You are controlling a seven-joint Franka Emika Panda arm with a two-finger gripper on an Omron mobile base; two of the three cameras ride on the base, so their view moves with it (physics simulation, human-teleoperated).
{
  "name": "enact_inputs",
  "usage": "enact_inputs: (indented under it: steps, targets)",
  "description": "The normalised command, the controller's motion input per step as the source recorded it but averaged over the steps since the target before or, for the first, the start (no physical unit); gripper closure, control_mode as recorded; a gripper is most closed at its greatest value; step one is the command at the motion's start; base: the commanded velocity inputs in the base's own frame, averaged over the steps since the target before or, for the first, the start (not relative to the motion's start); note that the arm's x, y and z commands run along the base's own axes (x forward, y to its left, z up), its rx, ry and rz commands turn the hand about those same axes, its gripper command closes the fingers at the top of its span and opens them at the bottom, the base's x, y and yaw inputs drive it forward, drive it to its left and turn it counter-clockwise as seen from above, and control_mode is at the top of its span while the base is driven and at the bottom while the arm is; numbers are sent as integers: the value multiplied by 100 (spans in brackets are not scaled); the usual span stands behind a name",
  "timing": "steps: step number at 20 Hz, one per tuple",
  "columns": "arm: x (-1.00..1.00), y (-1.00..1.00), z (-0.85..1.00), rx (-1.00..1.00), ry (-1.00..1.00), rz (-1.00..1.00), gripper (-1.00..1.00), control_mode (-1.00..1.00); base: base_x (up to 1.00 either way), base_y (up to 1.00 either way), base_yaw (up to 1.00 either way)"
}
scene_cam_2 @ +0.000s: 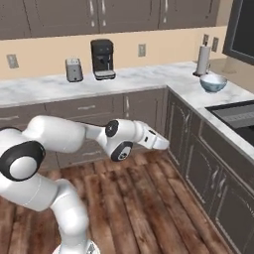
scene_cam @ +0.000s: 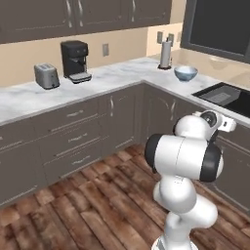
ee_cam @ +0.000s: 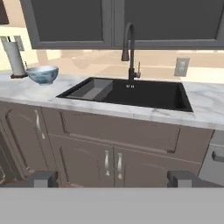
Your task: Clear the mugs and bowl far away from the sink.
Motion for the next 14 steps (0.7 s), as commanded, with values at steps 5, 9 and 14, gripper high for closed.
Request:
enact_inputs:
  steps: [5,9,14]
  targets:
    - [0,0,0,0,0,0,-100,100,36,3,-28]
    - [0,0,0,0,0,0,-100,100,36,26,-31]
    - [0,0,0,0,0,0,-100,100,35,40,-29]
